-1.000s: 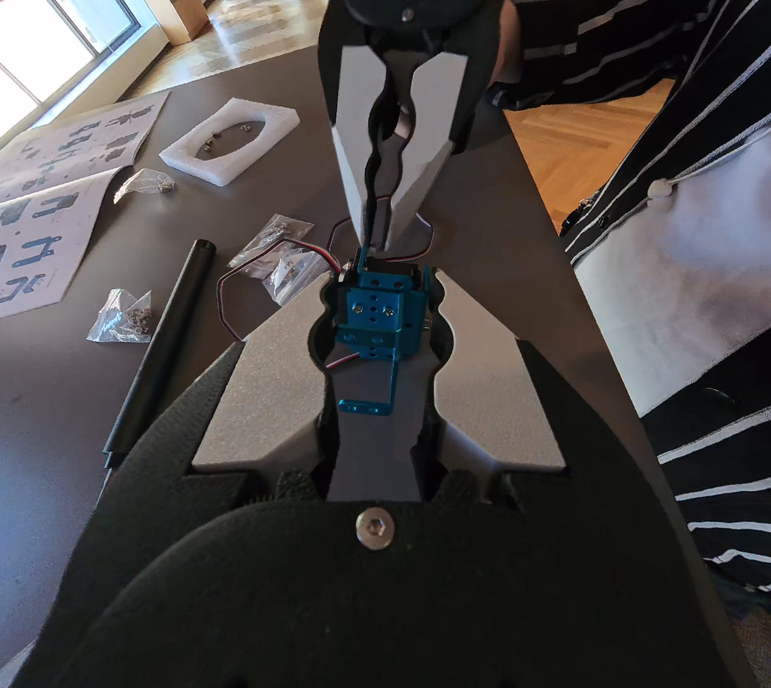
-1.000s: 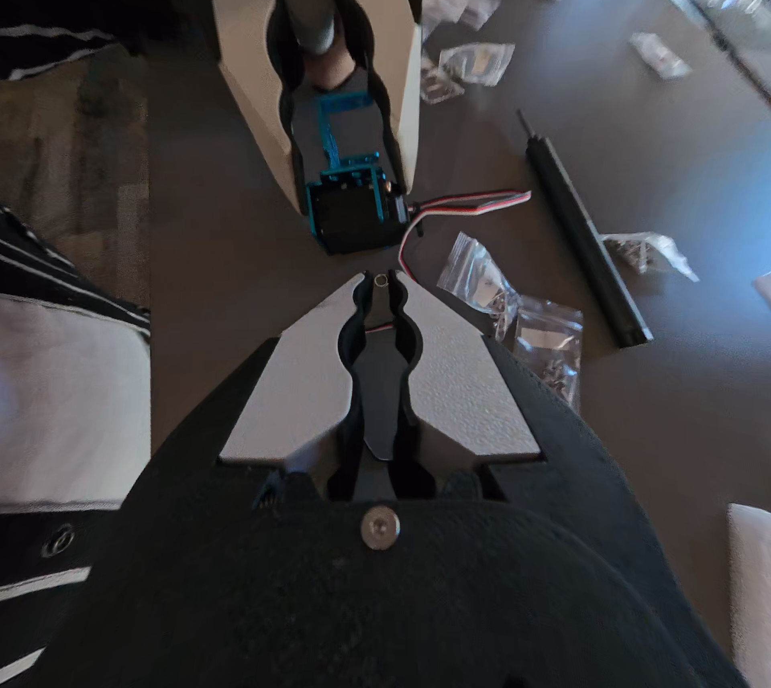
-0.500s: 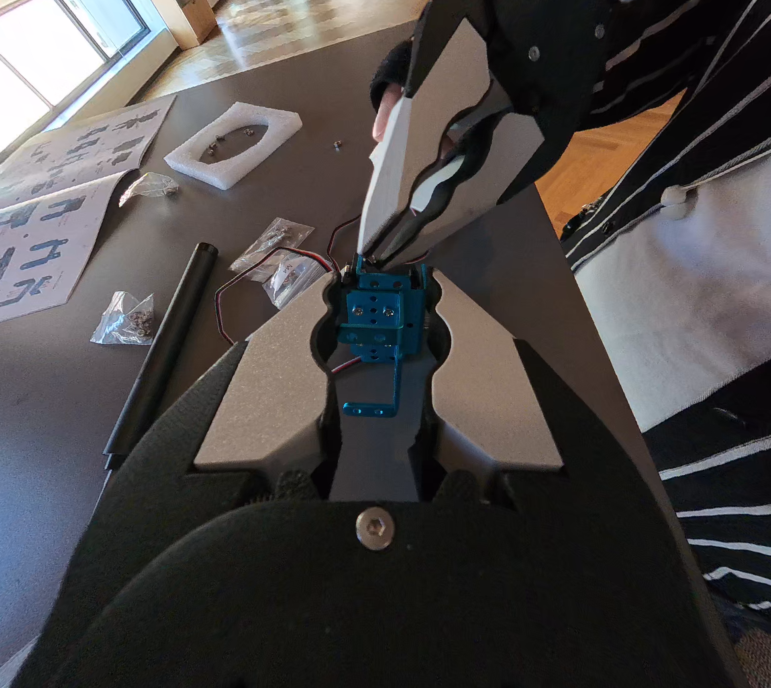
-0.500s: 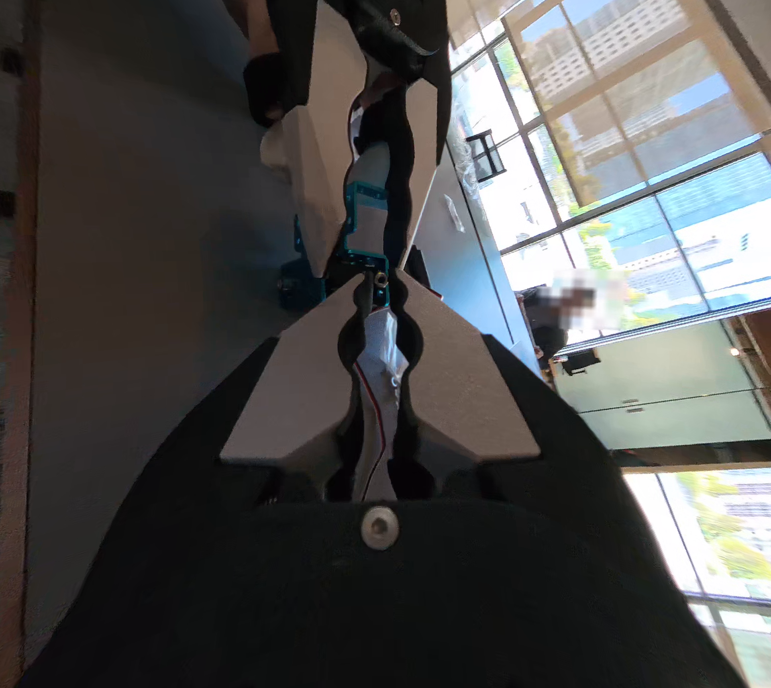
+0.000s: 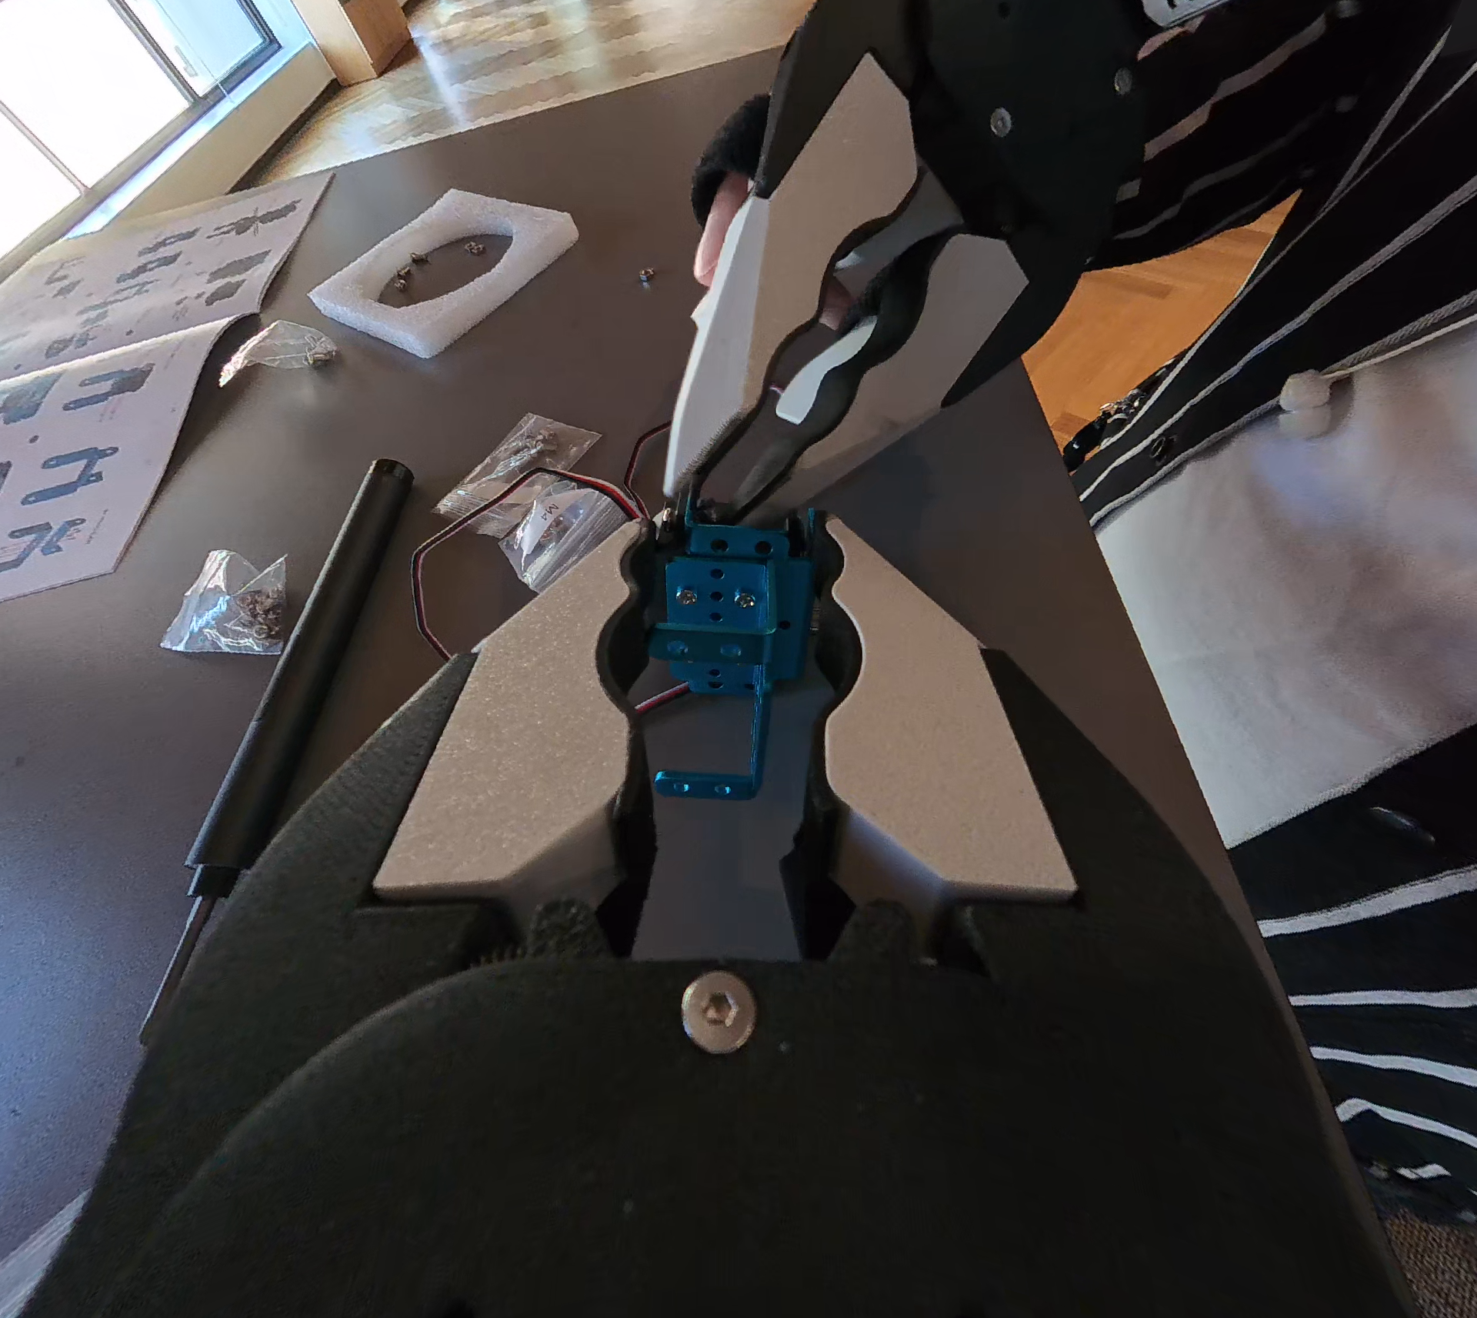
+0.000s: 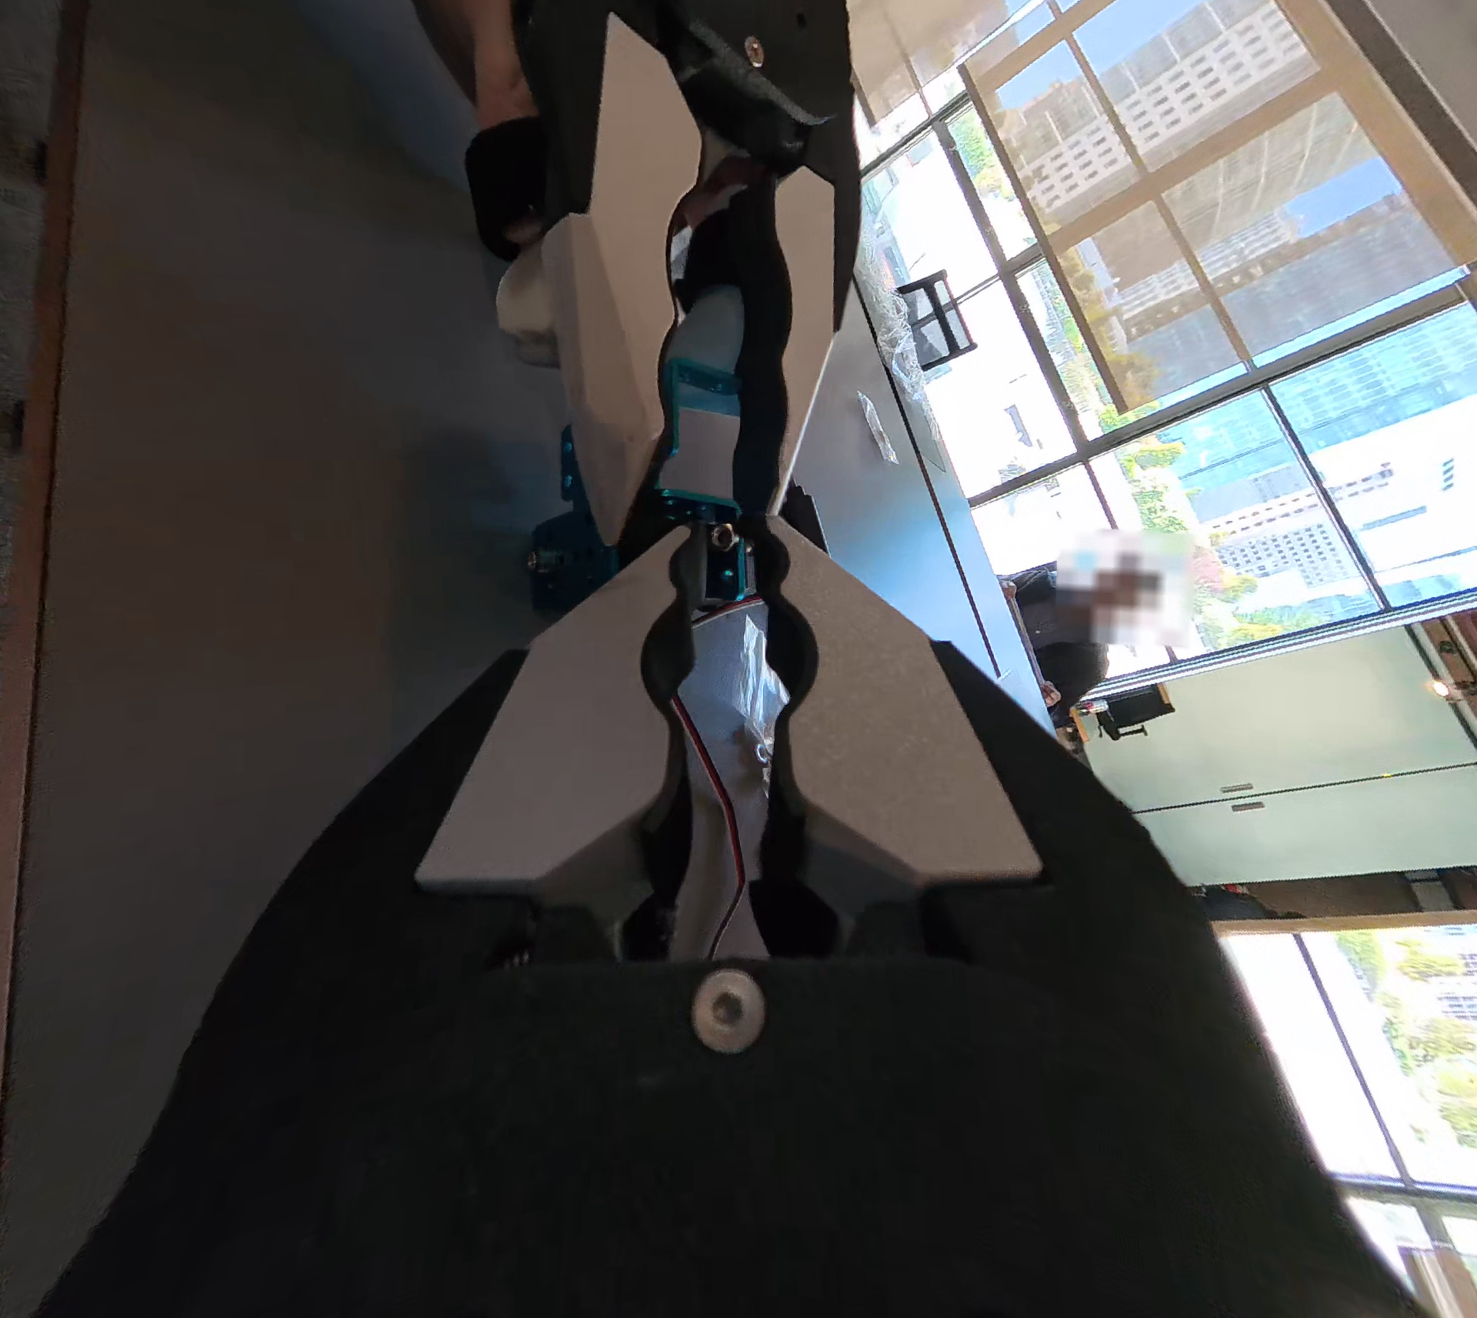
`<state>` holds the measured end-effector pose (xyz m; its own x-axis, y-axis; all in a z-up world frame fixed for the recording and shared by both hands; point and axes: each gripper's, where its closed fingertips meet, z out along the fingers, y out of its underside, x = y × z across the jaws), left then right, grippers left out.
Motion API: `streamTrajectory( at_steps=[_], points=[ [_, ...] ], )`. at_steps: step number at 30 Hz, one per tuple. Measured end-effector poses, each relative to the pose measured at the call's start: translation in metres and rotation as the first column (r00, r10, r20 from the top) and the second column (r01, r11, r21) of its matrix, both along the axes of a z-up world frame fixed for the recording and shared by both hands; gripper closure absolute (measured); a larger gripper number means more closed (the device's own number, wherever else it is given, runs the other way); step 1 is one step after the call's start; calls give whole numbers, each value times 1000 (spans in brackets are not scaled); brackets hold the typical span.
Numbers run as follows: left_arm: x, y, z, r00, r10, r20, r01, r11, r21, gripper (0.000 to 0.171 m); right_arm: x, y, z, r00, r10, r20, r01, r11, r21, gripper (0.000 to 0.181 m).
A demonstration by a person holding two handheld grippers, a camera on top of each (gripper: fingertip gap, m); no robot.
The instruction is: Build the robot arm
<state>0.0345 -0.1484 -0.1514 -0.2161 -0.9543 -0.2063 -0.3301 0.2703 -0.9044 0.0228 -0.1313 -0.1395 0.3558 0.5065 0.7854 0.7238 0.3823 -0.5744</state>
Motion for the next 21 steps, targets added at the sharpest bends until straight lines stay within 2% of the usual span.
streamTrajectory(
  at_steps=[10,14,15,16,18,20,21],
  points=[
    [0,0,0,1000,1,-1,-1,1000,-3,134,3,4,-1,993,26,-112,-44,986,-162,169],
    [0,0,0,1000,5,2,-5,1000,5,134,19,7,4,977,-7,-211,-42,973,-228,157],
    [0,0,0,1000,5,2,-5,1000,6,134,25,7,4,971,-23,-238,-41,964,-261,158],
    [0,0,0,1000,5,2,-5,1000,6,134,33,5,4,967,-46,-251,-31,955,-294,166],
    [0,1,0,1000,12,3,-12,1000,8,134,44,-8,1,961,-67,-267,-43,921,-386,176],
    [0,2,0,1000,17,5,-17,1000,10,134,25,-51,-6,951,41,-306,-210,812,-544,181],
    [0,2,0,1000,16,5,-16,1000,10,134,18,-69,-15,955,79,-284,-244,755,-608,180]
  ],
)
